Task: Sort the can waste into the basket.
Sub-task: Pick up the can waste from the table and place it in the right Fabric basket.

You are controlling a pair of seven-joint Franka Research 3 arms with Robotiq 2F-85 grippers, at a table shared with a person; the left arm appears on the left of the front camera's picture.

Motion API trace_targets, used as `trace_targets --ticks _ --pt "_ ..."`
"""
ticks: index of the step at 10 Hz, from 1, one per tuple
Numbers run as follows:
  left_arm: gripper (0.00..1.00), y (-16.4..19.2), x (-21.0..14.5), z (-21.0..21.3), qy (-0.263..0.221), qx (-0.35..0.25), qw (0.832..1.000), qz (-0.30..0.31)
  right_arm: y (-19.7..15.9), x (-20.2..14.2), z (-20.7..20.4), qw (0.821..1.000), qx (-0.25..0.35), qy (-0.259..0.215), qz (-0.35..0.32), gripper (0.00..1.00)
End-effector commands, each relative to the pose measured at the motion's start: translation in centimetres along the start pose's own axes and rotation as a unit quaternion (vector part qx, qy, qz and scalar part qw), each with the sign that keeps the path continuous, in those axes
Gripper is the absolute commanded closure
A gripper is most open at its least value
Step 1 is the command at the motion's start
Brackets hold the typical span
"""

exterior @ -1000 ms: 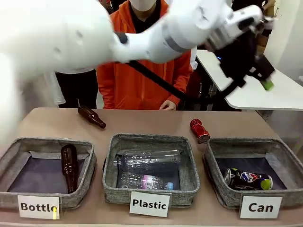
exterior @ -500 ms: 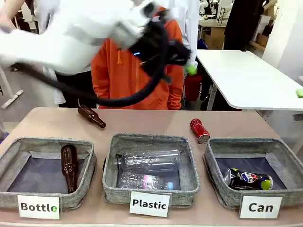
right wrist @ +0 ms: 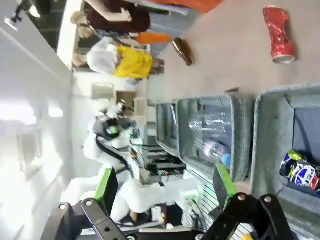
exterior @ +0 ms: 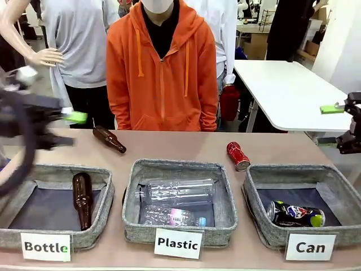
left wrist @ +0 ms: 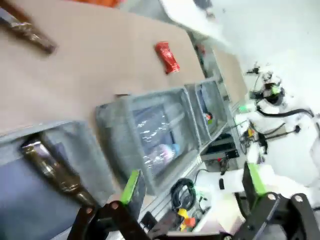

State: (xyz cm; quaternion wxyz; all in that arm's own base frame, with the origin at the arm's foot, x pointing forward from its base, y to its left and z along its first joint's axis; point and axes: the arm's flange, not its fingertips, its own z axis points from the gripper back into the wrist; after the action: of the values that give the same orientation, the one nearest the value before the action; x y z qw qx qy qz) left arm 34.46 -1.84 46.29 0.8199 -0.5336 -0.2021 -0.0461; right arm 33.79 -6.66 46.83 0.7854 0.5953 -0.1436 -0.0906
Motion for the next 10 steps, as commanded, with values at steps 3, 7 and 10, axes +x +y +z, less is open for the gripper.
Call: trace_targets --ticks 3,7,10 --pt "0.00 4.8 0.0 5.9 -0.028 0.003 0.999 0.037 0.0 0.0 0.0 1.000 0.000 0.000 0.000 0.00" --pt "0.00 4.8 0.0 5.9 -0.028 0.003 0.999 0.037 0.0 0.0 0.0 1.000 0.000 0.000 0.000 0.00" --pt "0.00 4.8 0.0 5.9 -0.028 0.003 0.999 0.037 0.0 0.0 0.0 1.000 0.000 0.000 0.000 0.00"
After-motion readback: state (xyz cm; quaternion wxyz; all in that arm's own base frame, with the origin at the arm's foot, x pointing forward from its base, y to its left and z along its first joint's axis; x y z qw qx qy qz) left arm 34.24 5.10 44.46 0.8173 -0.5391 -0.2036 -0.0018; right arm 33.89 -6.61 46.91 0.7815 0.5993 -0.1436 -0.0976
